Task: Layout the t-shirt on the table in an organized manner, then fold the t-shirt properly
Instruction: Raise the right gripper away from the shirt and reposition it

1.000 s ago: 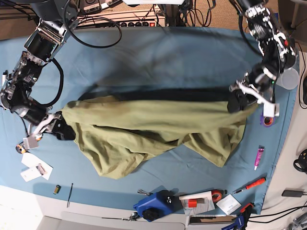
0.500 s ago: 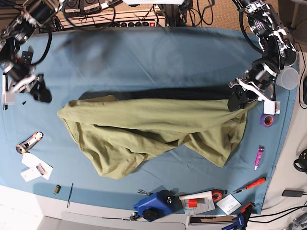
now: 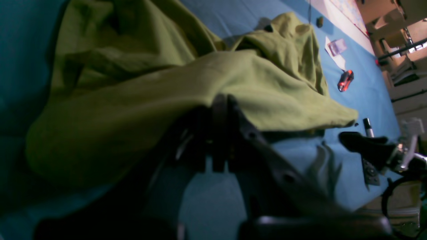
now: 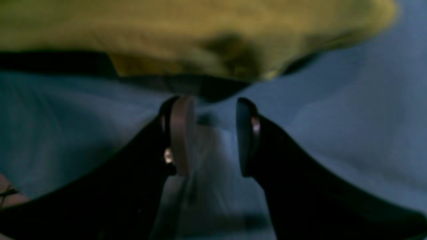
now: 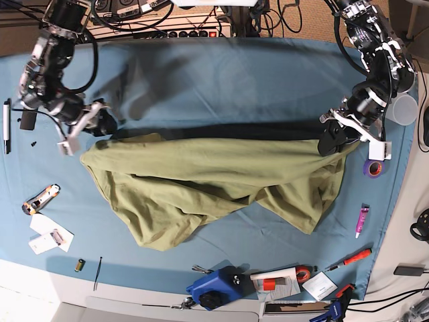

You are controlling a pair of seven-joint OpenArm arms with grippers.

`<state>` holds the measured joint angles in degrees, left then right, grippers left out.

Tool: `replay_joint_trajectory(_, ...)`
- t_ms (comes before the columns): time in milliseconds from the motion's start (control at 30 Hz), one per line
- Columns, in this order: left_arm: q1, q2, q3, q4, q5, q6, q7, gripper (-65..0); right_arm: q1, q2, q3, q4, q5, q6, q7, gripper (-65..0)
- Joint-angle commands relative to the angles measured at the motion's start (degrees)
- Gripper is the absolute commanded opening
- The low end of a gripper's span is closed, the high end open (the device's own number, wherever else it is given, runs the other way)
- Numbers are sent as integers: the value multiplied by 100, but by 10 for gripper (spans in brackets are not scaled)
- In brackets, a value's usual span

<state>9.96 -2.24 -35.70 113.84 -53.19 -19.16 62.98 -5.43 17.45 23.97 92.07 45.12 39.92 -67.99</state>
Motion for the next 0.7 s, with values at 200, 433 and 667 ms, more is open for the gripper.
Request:
replay_joint_trajectory(200, -59, -46, -7, 109, -175, -44, -149, -650, 431, 111, -487, 92, -542, 8, 638, -438)
replay_joint_trajectory(433, -61, -46, -7, 109, -216, -44, -146, -650, 621, 111, -1322, 92, -1318, 8, 946, -438)
replay_joint_trajectory(667, -61, -44, -7, 109, -216, -46, -149, -650, 623, 111, -1757, 81, -2006, 8, 1357, -438)
